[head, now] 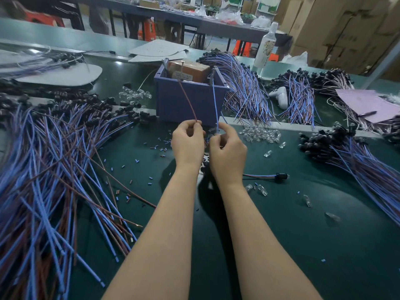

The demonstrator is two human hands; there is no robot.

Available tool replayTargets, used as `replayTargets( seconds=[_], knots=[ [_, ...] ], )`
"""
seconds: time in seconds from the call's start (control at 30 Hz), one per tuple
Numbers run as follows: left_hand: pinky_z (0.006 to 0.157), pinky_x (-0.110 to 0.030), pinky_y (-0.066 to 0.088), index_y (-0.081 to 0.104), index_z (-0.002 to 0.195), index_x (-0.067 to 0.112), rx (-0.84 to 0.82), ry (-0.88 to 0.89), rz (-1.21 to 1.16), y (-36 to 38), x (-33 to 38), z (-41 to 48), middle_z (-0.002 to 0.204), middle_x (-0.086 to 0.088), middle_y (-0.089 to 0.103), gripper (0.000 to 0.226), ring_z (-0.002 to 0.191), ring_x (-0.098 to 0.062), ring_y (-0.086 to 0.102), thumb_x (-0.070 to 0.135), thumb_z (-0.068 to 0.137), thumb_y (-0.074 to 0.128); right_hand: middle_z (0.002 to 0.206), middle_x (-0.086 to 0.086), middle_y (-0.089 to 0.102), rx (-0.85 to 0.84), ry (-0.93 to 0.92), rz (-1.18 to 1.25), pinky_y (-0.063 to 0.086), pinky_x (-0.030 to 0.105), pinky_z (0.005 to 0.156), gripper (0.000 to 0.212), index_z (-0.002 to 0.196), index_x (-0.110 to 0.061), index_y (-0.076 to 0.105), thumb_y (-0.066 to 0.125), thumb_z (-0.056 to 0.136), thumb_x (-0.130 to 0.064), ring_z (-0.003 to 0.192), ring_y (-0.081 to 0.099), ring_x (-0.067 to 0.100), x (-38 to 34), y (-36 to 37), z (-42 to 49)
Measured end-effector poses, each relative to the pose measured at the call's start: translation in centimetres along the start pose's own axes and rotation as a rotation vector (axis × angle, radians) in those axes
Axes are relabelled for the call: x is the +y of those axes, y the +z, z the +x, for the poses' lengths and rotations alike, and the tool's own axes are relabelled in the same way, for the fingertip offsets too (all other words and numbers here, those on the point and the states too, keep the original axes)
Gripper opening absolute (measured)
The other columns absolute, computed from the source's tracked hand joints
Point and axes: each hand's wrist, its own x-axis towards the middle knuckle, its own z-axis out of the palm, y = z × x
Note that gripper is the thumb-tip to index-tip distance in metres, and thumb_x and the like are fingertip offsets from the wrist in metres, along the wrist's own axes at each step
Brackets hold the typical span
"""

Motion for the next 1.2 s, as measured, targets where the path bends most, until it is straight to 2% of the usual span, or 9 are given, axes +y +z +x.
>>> replayTargets(
  seconds=[0.13,0.27,0.37,0.5,0.67,0.97,1.2],
  knots=[
    [0.084,-0.042,0.051,0.066,0.091,0.012,-0.038,-0.011,0.026,-0.1,0.0,0.1,0.072,-0.001,0.06,0.014,0.073,-0.019,0.055,0.009,0.092,0.052,0.075,0.011,0.067,-0.026,-0.002,0.003,0.046,0.037,0.076,0.029,0.113,-0.01,0.064,0.052,0.086,-0.008,0.076,0.06,0.033,-0.3,-0.1,-0.3],
    [0.083,-0.04,0.052,0.067,0.094,0.008,-0.06,-0.034,0.033,-0.1,0.0,0.2,0.067,0.003,0.059,0.015,0.066,-0.015,0.054,0.009,0.092,0.053,0.064,-0.001,0.055,-0.03,-0.002,0.008,0.049,0.041,0.073,0.028,0.109,-0.011,0.065,0.052,0.085,-0.007,0.067,0.055,0.029,-0.3,0.0,-0.2],
    [0.083,-0.042,0.052,0.066,0.094,0.008,-0.053,-0.032,0.038,-0.1,0.0,0.1,0.066,0.003,0.059,0.014,0.068,-0.017,0.056,0.01,0.093,0.052,0.061,-0.003,0.052,-0.019,-0.003,0.013,0.048,0.04,0.071,0.027,0.107,-0.012,0.065,0.052,0.084,-0.007,0.063,0.049,0.023,-0.2,0.0,-0.2],
    [0.088,-0.046,0.052,0.064,0.089,0.01,-0.033,-0.02,0.07,0.0,0.2,-0.2,0.071,0.0,0.06,0.012,0.078,-0.023,0.059,0.011,0.093,0.052,0.062,-0.002,0.053,-0.029,0.01,0.013,0.048,0.041,0.071,0.024,0.104,-0.012,0.064,0.052,0.084,-0.007,0.064,0.05,0.025,-0.2,-0.1,-0.2],
    [0.087,-0.041,0.051,0.063,0.089,0.012,-0.012,0.024,0.131,0.0,0.5,-0.5,0.082,-0.007,0.065,0.011,0.087,-0.026,0.063,0.012,0.093,0.052,0.061,-0.003,0.052,-0.038,-0.009,-0.019,0.046,0.038,0.068,0.022,0.1,-0.014,0.065,0.052,0.083,-0.008,0.063,0.051,0.026,-0.2,-0.2,-0.2],
    [0.082,-0.034,0.049,0.063,0.093,0.006,-0.007,0.089,0.207,-0.1,0.8,-1.0,0.084,-0.006,0.066,0.013,0.086,-0.024,0.063,0.013,0.093,0.052,0.059,-0.003,0.051,-0.032,-0.015,-0.018,0.047,0.04,0.068,0.02,0.097,-0.014,0.064,0.053,0.082,-0.007,0.066,0.055,0.032,0.0,-0.3,-0.1],
    [0.086,-0.039,0.05,0.063,0.092,0.007,-0.009,0.054,0.191,-0.1,1.0,-1.0,0.088,-0.011,0.068,0.012,0.088,-0.027,0.063,0.012,0.093,0.052,0.049,-0.012,0.041,-0.038,-0.035,-0.009,0.043,0.036,0.065,0.018,0.094,-0.015,0.064,0.053,0.082,-0.007,0.06,0.045,0.023,0.2,-0.2,-0.1]
  ],
)
